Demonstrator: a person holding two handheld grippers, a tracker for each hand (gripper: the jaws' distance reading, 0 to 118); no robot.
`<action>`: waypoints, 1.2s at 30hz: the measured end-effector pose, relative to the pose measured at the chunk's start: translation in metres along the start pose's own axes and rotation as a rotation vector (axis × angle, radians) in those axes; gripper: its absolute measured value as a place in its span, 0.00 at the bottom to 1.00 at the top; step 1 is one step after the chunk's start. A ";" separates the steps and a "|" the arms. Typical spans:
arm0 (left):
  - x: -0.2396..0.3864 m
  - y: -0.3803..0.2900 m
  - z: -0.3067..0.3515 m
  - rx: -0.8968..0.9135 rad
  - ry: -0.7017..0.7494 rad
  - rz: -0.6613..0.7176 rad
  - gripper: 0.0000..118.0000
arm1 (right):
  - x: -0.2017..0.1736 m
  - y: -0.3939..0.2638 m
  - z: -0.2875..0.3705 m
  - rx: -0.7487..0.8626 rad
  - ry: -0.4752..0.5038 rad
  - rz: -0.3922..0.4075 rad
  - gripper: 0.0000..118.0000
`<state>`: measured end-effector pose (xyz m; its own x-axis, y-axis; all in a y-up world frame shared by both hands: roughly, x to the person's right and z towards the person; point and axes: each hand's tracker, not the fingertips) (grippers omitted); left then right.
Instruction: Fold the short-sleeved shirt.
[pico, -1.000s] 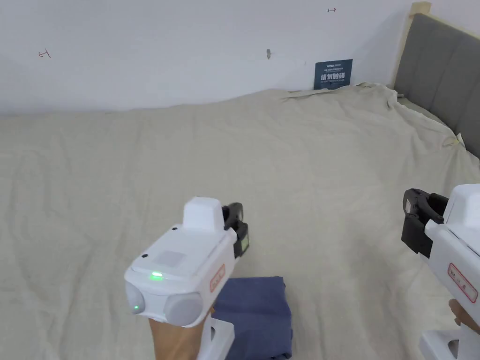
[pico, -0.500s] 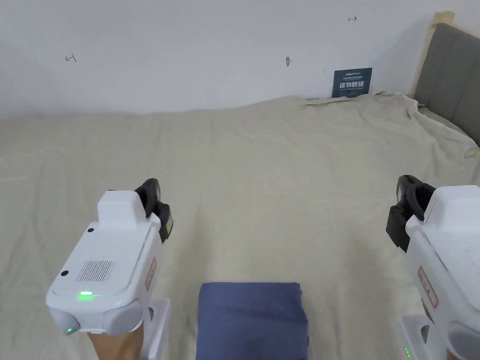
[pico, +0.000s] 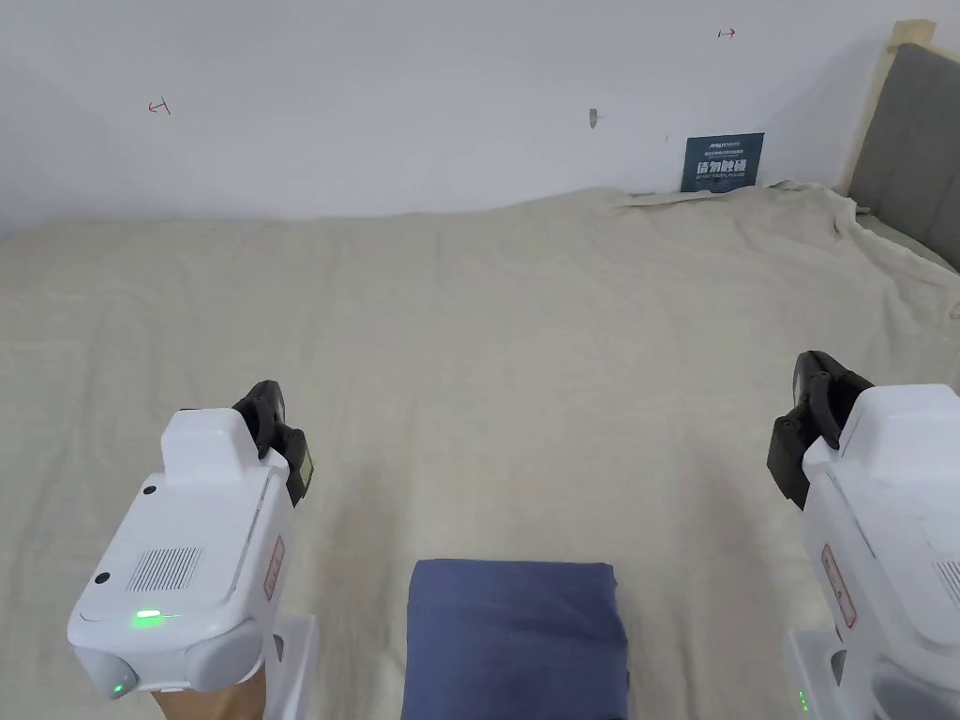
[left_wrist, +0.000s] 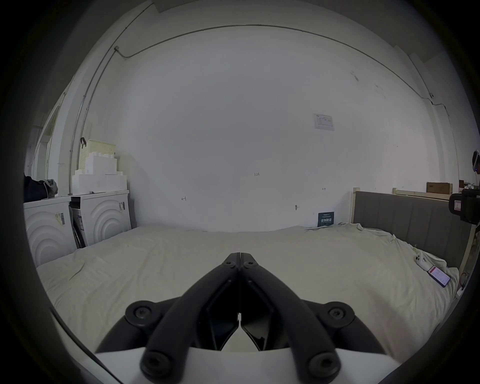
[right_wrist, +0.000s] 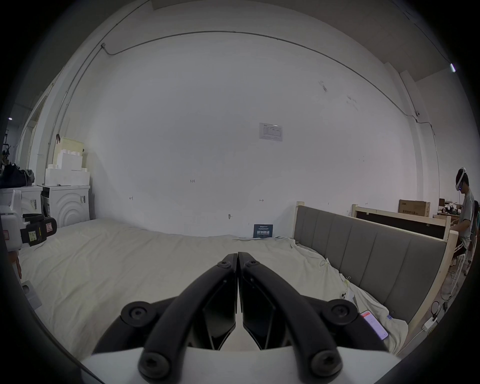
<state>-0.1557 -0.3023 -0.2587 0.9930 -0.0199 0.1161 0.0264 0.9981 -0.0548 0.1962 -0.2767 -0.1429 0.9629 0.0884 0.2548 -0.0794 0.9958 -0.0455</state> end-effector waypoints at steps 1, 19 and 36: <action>0.000 0.000 0.000 -0.002 -0.002 -0.001 0.00 | -0.002 0.000 -0.001 0.000 0.001 0.001 0.00; -0.011 -0.026 0.000 -0.105 -0.039 0.006 0.00 | -0.087 -0.106 -0.029 -0.288 0.147 -0.077 0.00; -0.025 -0.072 0.002 -0.320 -0.146 0.087 0.00 | -0.144 -0.223 -0.039 -0.550 0.181 -0.039 0.00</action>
<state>-0.1831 -0.3733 -0.2554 0.9669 0.0960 0.2364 -0.0001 0.9266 -0.3761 0.0855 -0.5121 -0.2073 0.9951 -0.0018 0.0988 0.0558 0.8355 -0.5466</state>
